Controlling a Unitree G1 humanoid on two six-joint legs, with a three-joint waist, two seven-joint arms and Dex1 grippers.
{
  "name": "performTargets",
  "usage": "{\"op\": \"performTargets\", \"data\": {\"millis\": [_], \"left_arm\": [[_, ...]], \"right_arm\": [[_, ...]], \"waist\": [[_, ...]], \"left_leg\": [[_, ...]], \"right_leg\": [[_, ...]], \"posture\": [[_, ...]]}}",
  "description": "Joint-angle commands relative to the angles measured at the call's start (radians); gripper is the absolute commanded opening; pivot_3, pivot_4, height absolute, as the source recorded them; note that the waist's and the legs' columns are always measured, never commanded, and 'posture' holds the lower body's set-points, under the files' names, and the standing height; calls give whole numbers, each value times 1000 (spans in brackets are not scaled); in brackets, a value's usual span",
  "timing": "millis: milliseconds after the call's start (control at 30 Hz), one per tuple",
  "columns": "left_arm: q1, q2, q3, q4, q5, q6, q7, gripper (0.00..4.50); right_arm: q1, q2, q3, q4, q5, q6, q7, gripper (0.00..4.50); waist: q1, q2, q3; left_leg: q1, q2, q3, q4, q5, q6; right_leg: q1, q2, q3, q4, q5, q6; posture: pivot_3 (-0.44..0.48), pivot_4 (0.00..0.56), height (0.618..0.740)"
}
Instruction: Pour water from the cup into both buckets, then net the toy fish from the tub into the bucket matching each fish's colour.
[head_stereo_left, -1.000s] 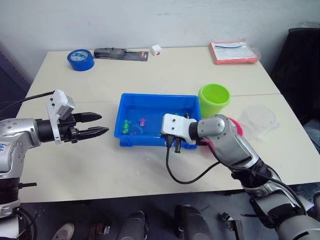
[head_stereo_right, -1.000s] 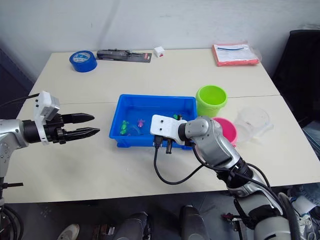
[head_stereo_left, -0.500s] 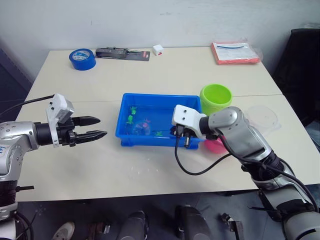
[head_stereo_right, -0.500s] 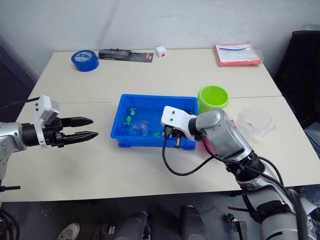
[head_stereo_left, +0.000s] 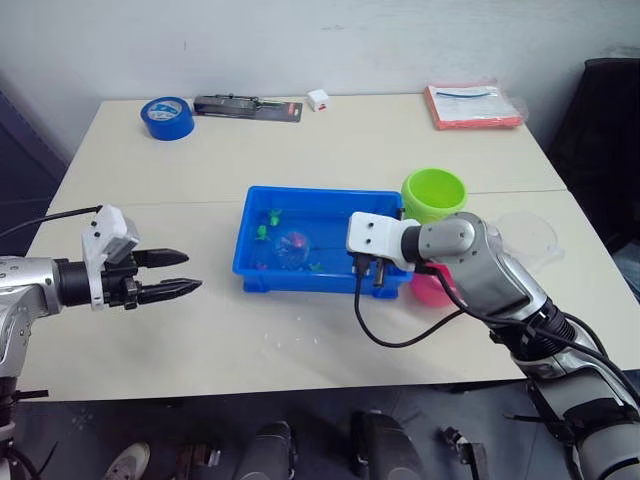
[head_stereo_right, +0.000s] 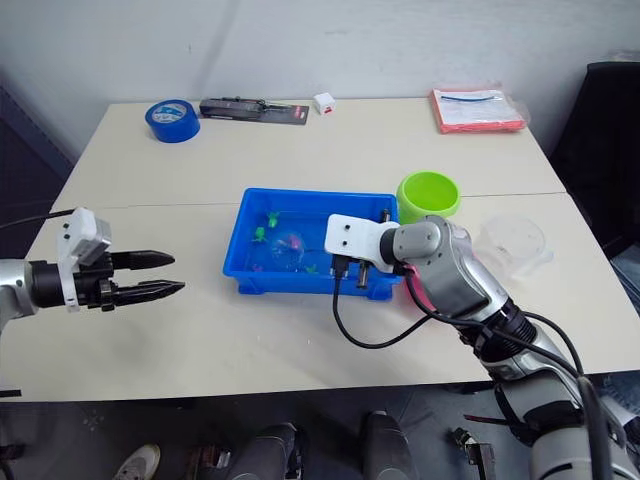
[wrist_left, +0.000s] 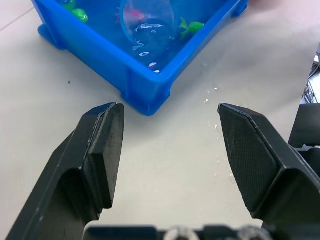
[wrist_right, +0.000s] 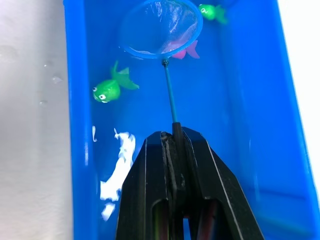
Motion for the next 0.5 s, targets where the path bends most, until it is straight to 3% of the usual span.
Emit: {"op": "performTargets", "data": {"millis": [33, 500], "left_arm": [[-2, 14, 49, -25, -18, -7, 3, 3263], [21, 5, 86, -71, -45, 26, 32, 3263]], "right_arm": [[-22, 3, 12, -23, -27, -41, -1, 798], [-47, 25, 82, 39, -154, -140, -8, 798]], "waist": [[-1, 0, 0], [-2, 0, 0]], "left_leg": [[0, 0, 0, 0, 0, 0], [0, 0, 0, 0, 0, 0]], "right_leg": [[0, 0, 0, 0, 0, 0], [0, 0, 0, 0, 0, 0]], "posture": [[0, 150, 737], [0, 150, 737]]}}
